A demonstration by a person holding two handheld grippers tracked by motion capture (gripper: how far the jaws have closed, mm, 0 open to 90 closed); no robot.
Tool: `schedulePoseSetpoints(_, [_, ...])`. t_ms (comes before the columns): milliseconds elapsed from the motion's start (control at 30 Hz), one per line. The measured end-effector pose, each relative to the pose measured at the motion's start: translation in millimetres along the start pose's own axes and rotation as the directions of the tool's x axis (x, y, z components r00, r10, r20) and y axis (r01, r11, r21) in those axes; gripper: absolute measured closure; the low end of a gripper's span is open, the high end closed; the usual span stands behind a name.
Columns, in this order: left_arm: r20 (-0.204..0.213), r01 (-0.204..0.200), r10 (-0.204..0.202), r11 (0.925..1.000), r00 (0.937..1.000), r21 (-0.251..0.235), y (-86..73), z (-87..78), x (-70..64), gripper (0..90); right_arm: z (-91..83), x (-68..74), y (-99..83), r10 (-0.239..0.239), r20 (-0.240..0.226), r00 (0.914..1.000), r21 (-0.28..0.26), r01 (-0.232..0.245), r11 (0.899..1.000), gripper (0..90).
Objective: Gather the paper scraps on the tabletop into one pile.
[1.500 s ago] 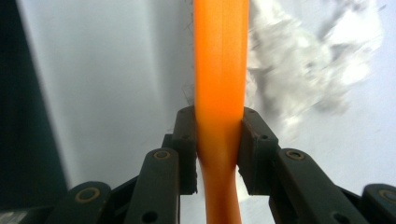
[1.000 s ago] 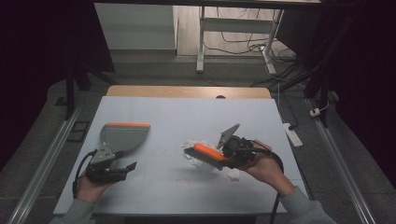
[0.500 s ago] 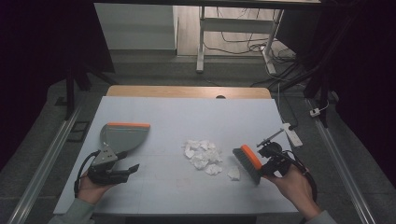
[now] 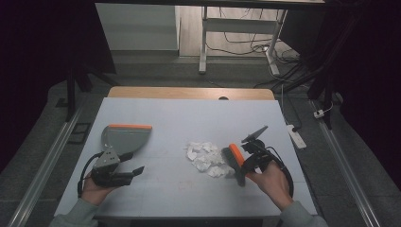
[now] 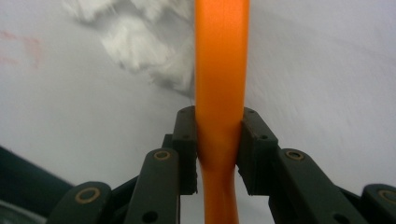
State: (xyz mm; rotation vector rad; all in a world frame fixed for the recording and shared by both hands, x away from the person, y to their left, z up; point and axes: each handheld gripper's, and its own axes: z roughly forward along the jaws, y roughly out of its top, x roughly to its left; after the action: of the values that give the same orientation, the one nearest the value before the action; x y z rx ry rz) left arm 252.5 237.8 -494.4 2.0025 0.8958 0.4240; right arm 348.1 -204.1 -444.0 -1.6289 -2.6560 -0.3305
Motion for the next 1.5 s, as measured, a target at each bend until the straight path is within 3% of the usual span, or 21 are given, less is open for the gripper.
schedulePoseSetpoints(200, [-0.01,0.004,-0.004,0.9999,0.9999,0.01,0.8,0.6,-1.3,32.1,4.7,6.7,17.7,0.001,-0.077,0.9971,-0.075,-0.007,0.997,70.8])
schedulePoseSetpoints(400, [-0.024,0.009,-0.008,0.9996,0.9997,0.027,-0.3,1.5,-3.3,32.1,-12.8,2.6,16.6,-0.026,-0.117,0.9928,-0.172,0.006,0.985,70.7])
schedulePoseSetpoints(733, [-0.049,0.021,-0.019,0.9984,0.9986,0.053,-0.7,4.1,-6.9,32.1,-31.8,-29.3,-1.5,-0.045,-0.133,0.9901,-0.287,0.005,0.958,70.7])
schedulePoseSetpoints(1133, [-0.076,0.026,-0.02,0.9965,0.9969,0.08,5.1,11.1,-10.1,32.0,-17.4,-58.4,-16.1,-0.104,-0.128,0.9863,-0.366,0.051,0.929,70.7])
schedulePoseSetpoints(1267, [-0.085,0.037,-0.029,0.9949,0.996,0.094,6.1,14.9,-7.7,32.0,-14.6,-66.9,-24.7,-0.135,-0.108,0.9849,-0.385,0.084,0.919,70.7])
schedulePoseSetpoints(1500, [-0.102,0.055,-0.044,0.9925,0.9938,0.109,5.2,17.2,-4.2,31.8,-12.7,-79.7,-38.7,-0.145,-0.077,0.9864,-0.419,0.1,0.902,70.7])
